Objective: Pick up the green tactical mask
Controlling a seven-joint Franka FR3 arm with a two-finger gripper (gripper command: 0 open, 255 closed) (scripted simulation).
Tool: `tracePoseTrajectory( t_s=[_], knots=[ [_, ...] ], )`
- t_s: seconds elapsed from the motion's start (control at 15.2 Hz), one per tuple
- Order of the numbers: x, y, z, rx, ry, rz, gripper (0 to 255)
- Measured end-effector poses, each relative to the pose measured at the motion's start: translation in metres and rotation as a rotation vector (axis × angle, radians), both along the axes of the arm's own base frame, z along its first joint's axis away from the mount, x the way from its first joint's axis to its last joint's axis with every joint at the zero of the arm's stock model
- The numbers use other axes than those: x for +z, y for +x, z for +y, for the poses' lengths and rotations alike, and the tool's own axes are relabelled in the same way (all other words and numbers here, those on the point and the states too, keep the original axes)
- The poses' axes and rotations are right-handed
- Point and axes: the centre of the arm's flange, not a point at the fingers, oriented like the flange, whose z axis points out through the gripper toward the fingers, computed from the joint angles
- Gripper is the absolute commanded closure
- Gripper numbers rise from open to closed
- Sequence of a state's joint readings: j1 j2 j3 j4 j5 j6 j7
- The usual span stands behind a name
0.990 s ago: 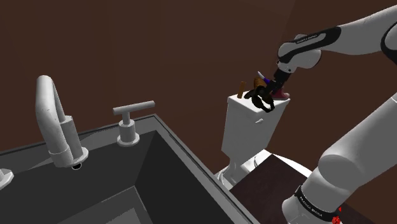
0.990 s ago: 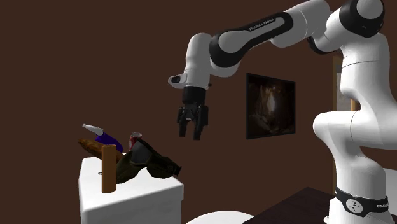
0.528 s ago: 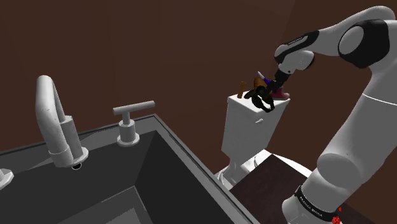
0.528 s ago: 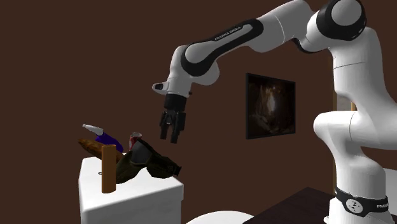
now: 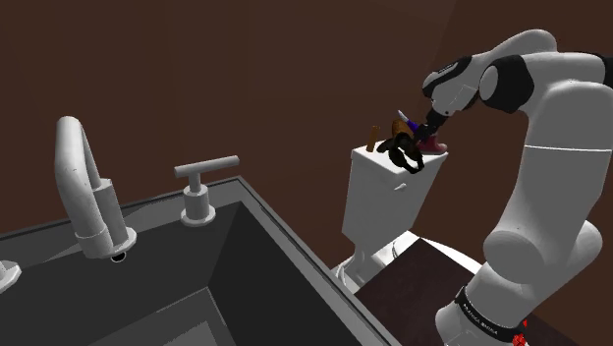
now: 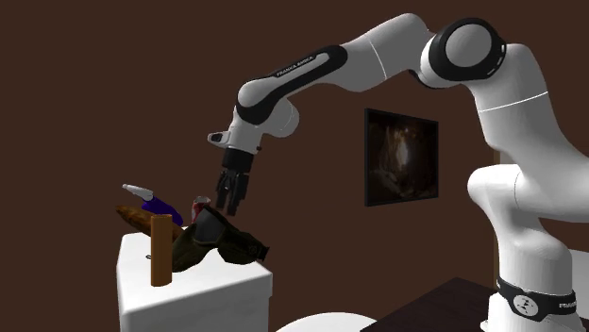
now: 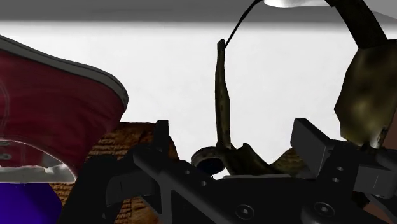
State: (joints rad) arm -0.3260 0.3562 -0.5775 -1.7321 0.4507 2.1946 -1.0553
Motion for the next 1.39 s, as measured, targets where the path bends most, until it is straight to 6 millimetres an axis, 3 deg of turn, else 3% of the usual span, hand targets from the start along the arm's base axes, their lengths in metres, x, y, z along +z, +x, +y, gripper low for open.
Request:
tracePoseTrajectory(
  t_s=[0.46, 0.53, 1.19, 1.39],
  knots=[
    [-0.036, 0.001, -0.002, 0.000, -0.001, -0.002, 0],
    [-0.037, 0.001, -0.002, 0.000, -0.001, -0.002, 255],
    [-0.037, 0.001, -0.002, 0.000, -0.001, -0.003, 255],
    [-0.027, 0.002, -0.001, 0.001, -0.001, -0.002, 255]
  ],
)
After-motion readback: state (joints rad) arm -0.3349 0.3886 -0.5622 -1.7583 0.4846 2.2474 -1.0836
